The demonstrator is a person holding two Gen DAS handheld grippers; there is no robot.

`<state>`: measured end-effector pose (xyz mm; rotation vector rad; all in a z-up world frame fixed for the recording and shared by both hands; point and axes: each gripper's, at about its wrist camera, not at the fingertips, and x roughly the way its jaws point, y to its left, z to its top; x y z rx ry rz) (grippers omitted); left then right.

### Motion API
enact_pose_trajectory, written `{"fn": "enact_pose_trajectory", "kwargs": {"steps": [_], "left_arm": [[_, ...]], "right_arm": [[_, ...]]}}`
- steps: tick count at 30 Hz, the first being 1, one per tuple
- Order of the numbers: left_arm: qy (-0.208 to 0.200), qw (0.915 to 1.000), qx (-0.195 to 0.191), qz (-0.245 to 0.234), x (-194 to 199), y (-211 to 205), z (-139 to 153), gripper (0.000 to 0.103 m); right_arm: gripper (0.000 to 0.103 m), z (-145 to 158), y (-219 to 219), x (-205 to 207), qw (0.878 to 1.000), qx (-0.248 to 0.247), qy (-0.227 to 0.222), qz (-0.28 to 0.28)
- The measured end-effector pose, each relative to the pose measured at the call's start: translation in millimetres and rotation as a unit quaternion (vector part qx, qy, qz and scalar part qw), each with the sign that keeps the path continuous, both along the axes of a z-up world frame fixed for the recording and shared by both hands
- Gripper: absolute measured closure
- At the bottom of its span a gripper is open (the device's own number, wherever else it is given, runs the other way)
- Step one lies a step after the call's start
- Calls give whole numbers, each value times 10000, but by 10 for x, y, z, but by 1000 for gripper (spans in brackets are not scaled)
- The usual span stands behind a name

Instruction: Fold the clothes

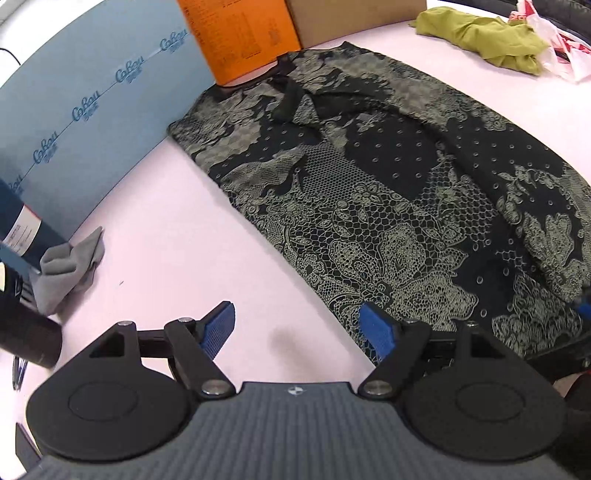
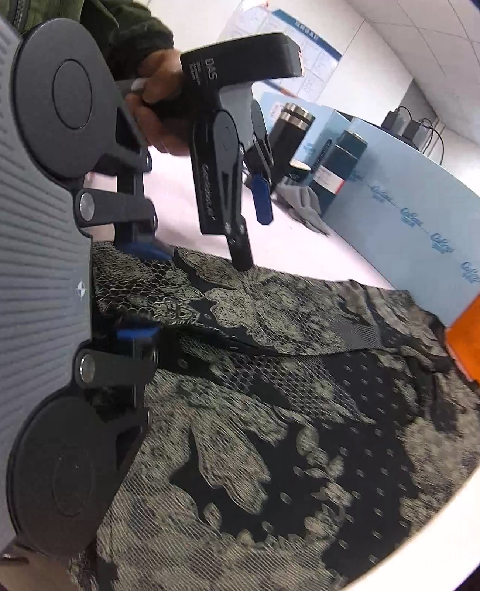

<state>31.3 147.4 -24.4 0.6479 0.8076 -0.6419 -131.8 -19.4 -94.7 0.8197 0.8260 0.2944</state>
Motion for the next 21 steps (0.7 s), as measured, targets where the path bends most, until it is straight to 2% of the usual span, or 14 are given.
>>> {"fn": "enact_pose_trajectory", "kwargs": {"steps": [2, 6, 13, 16, 18, 20, 21], "left_arm": [[-15, 10000, 13, 43, 4, 9, 3, 30], [-44, 9999, 18, 106, -1, 18, 19, 29], [-62, 9998, 65, 179, -21, -5, 27, 28], [-61, 9997, 99, 196, -39, -22, 41, 28], [-42, 9996, 184, 228, -47, -21, 43, 28], [-21, 9992, 277, 273, -51, -9, 44, 28], [0, 9991, 288, 295, -55, 16, 53, 28]], "right_arm": [[84, -19, 7, 27, 9999, 102, 64, 109], [86, -20, 5, 17, 9989, 358, 37, 314], [86, 16, 46, -33, 9978, 268, 35, 600], [86, 59, 97, -56, 9964, -121, 162, 829], [81, 171, 131, -112, 9929, -543, 108, 1053], [48, 353, 109, -224, 9889, -964, -124, 1122], [43, 453, 65, -292, 9878, -1096, -272, 1071]]}}
